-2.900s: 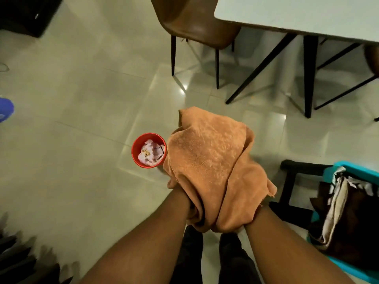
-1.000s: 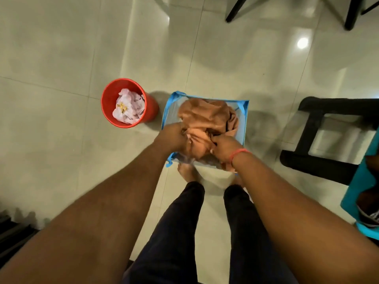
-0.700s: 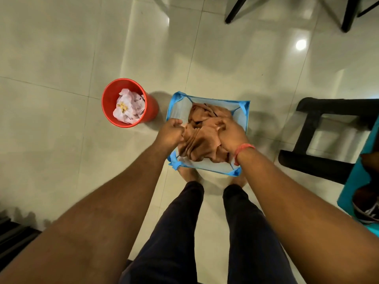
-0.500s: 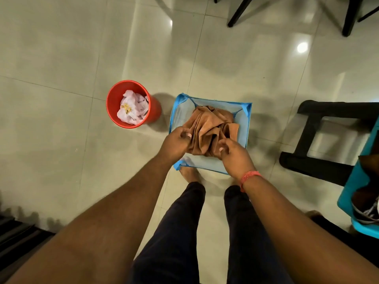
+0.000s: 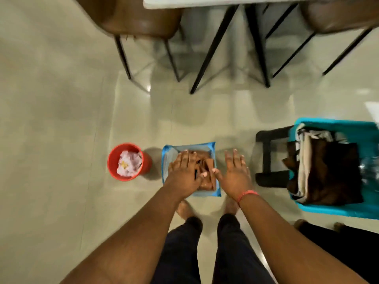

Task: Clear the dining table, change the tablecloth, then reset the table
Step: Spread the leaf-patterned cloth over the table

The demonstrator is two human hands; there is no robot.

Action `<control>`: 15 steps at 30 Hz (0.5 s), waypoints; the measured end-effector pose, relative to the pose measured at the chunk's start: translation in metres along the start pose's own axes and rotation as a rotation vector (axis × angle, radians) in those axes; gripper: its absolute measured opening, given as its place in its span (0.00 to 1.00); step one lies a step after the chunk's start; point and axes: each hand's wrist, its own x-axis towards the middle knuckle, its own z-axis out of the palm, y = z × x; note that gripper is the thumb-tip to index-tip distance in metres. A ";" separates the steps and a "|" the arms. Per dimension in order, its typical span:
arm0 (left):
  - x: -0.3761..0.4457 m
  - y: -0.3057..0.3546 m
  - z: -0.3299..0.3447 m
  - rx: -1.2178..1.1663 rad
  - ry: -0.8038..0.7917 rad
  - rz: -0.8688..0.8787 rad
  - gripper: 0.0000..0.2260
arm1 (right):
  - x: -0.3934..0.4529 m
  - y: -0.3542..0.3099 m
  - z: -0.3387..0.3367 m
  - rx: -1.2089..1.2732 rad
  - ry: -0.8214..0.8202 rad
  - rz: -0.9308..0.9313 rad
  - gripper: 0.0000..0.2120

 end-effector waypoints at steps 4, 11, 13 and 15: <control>-0.032 0.070 -0.055 0.210 0.070 0.161 0.40 | -0.067 0.024 -0.073 -0.018 0.220 0.193 0.44; -0.054 0.236 -0.114 0.420 0.235 0.479 0.38 | -0.157 0.108 -0.153 0.091 0.408 0.426 0.43; -0.057 0.268 -0.113 0.426 0.248 0.490 0.38 | -0.173 0.131 -0.160 0.087 0.413 0.419 0.43; -0.062 0.299 -0.104 0.422 0.257 0.476 0.37 | -0.189 0.157 -0.168 0.067 0.417 0.416 0.42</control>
